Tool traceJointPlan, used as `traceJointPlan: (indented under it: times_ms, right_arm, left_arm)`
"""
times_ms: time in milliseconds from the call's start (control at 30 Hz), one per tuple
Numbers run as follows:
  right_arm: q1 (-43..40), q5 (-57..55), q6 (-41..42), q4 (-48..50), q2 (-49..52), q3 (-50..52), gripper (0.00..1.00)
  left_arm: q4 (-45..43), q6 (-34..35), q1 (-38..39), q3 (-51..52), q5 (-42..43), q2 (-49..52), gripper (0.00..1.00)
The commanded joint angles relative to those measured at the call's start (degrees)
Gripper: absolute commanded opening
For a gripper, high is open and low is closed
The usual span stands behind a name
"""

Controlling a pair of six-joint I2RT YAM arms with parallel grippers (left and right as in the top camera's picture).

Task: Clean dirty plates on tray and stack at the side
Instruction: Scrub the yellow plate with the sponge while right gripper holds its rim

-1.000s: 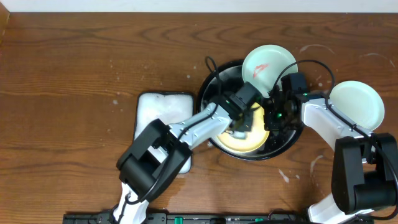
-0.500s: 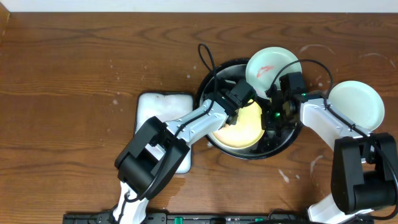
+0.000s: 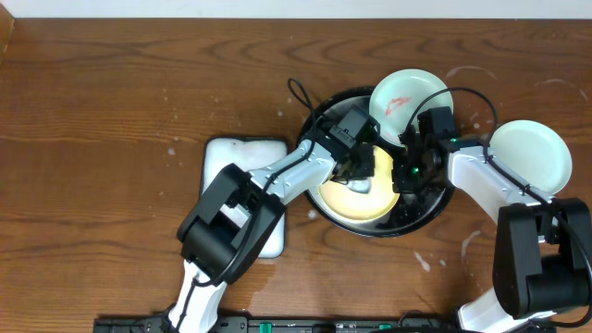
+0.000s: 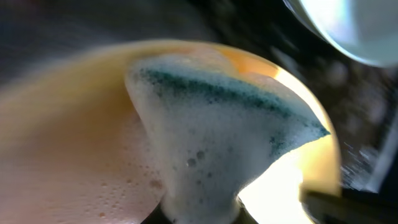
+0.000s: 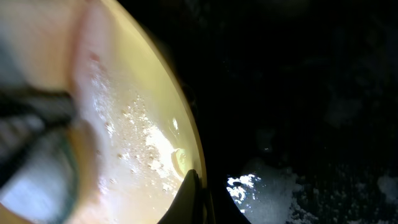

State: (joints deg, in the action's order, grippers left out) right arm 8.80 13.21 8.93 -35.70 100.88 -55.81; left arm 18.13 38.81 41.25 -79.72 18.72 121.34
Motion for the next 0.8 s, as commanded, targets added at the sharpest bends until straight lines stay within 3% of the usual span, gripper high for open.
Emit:
traceJointPlan:
  times_ms: [0, 200, 533, 667, 767]
  right_arm:
    - [-0.1, -1.4, -0.9, -0.7, 0.9, 0.5, 0.01]
    - [-0.1, -1.4, -0.9, -0.6, 0.9, 0.5, 0.01]
    - [-0.1, -1.4, -0.9, -0.2, 0.9, 0.5, 0.01]
    - [-0.1, -1.4, -0.9, -0.2, 0.9, 0.5, 0.01]
    - [-0.1, -1.4, -0.9, -0.2, 0.9, 0.5, 0.01]
  left_arm:
    - [2.8, 1.9, 2.3, 3.8, 10.9, 7.1, 0.08]
    - [4.6, -4.3, 1.7, 3.8, 9.7, 7.0, 0.08]
    - [17.7, -5.8, -7.0, -0.8, -18.5, 7.0, 0.08]
    - [19.5, -5.8, -8.3, -3.0, -24.9, 7.0, 0.08]
    - [18.8, -5.5, -8.0, -3.2, -24.7, 7.0, 0.08]
